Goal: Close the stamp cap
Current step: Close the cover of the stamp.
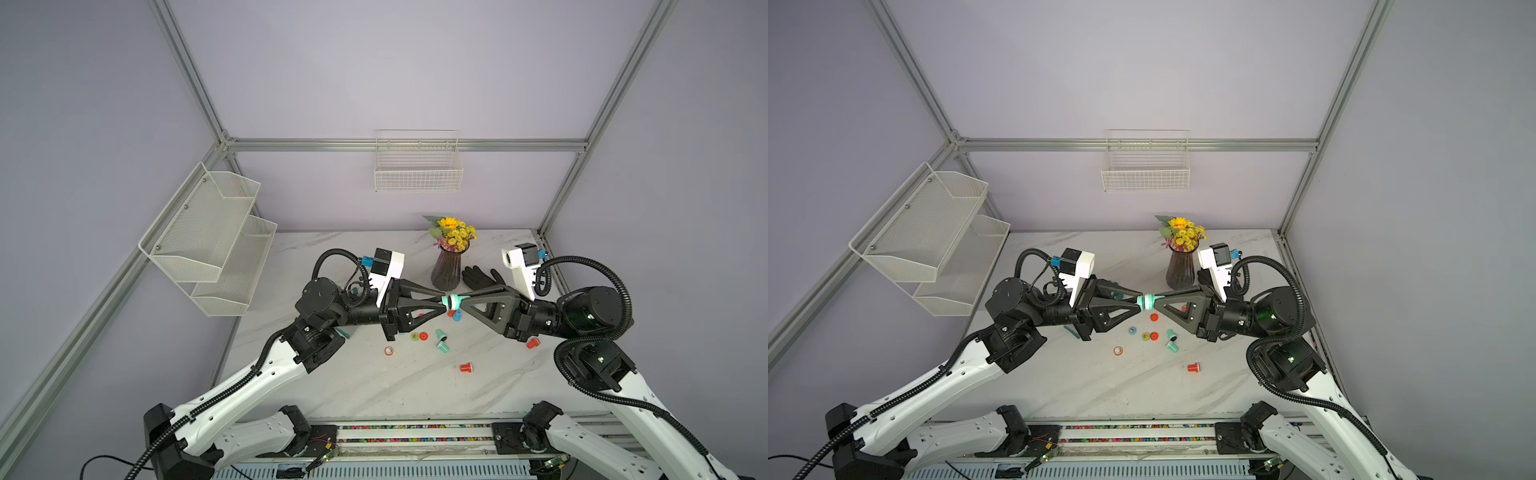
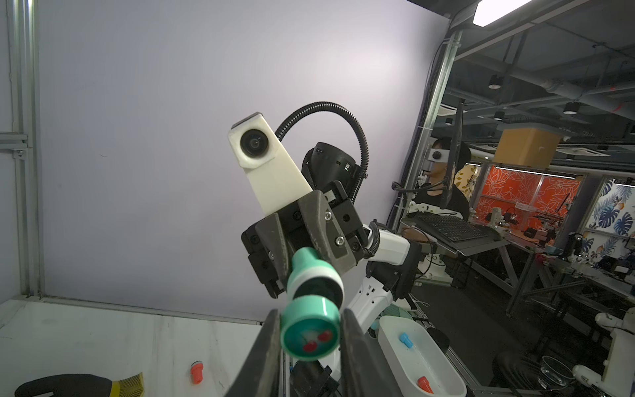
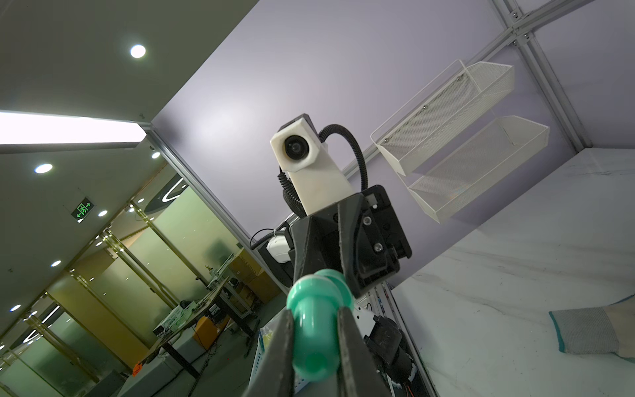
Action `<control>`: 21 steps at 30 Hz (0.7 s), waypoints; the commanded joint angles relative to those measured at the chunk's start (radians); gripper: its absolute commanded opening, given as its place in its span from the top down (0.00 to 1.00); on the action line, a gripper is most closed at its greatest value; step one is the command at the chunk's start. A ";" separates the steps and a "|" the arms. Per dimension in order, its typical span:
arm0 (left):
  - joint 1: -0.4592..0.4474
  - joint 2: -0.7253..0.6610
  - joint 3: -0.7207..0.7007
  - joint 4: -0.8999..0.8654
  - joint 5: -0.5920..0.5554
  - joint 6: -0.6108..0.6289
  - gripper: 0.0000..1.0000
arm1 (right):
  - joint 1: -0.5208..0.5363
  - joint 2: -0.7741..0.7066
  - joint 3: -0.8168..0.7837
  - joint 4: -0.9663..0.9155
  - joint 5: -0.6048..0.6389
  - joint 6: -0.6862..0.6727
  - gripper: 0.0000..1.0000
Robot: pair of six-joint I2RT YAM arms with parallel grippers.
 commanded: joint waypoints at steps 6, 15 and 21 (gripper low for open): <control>0.004 0.008 0.020 0.066 0.006 -0.033 0.75 | 0.004 0.015 -0.006 0.064 -0.040 0.039 1.00; 0.004 0.026 0.024 0.090 0.030 -0.053 0.75 | 0.004 0.023 -0.005 0.022 -0.052 0.020 1.00; 0.004 0.015 0.020 0.105 0.031 -0.049 0.75 | 0.004 0.030 0.038 -0.160 -0.030 -0.095 1.00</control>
